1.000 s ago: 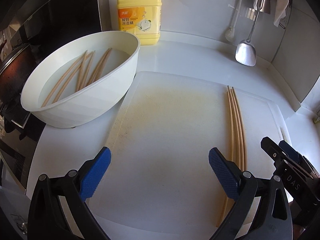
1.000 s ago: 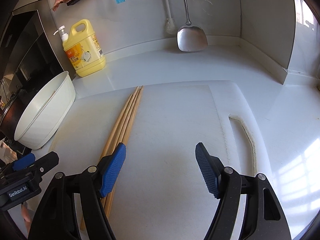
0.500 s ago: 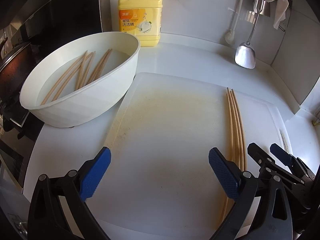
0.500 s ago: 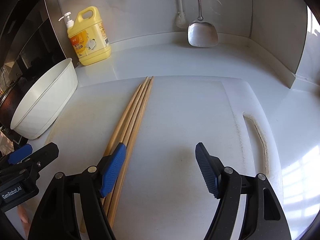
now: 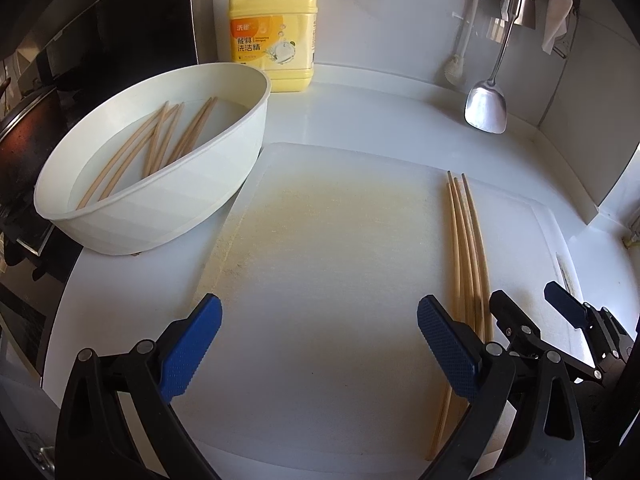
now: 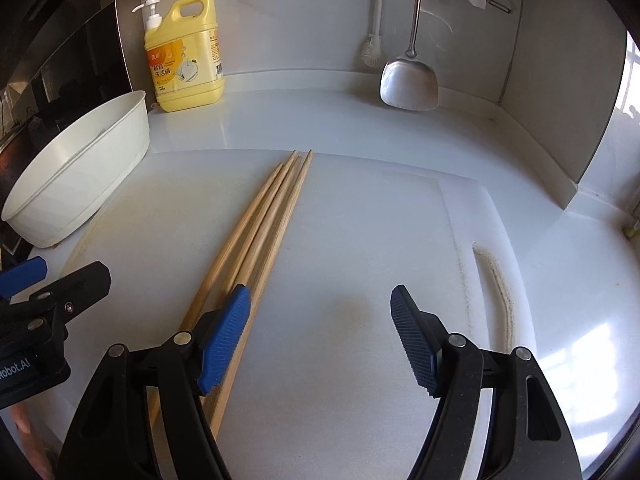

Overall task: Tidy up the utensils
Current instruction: 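Lower both open tools toward the remaining chopsticks on the board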

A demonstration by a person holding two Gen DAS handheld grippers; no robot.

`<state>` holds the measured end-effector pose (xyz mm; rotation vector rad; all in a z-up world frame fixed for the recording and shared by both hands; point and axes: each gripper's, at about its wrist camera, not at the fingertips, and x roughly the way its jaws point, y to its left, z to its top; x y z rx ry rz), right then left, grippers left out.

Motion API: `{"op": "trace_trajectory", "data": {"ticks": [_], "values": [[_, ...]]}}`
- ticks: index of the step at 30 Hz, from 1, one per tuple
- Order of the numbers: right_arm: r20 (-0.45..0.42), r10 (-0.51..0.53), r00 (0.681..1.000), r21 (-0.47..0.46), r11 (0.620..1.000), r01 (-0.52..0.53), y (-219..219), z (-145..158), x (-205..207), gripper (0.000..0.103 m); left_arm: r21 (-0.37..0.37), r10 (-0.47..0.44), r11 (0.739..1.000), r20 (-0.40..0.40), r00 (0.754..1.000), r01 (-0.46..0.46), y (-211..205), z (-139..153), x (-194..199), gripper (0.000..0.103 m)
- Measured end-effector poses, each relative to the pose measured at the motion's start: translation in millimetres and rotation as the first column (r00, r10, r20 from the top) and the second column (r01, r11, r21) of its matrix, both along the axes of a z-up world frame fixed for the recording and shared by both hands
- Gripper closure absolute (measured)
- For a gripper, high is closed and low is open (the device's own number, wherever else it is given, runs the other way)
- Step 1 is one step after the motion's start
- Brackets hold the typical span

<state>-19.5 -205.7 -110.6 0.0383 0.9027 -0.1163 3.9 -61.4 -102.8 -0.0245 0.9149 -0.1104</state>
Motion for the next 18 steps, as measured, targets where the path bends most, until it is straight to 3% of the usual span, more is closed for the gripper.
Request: {"op": "trace_trajectory", "data": {"ticks": [7,18], "values": [[0.005,-0.044,0.999,0.068,0.997,0.044,-22,2,-2,0.034,-0.001,-0.010,1.000,0.002,1.000,0.010,-4,0,-1,0.007],[-0.005,-0.007,1.000,0.011,1.000,0.007,-13,-5,-2,0.034,0.000,-0.022,1.000,-0.005,1.000,0.022,-14,-4,-2,0.006]]}}
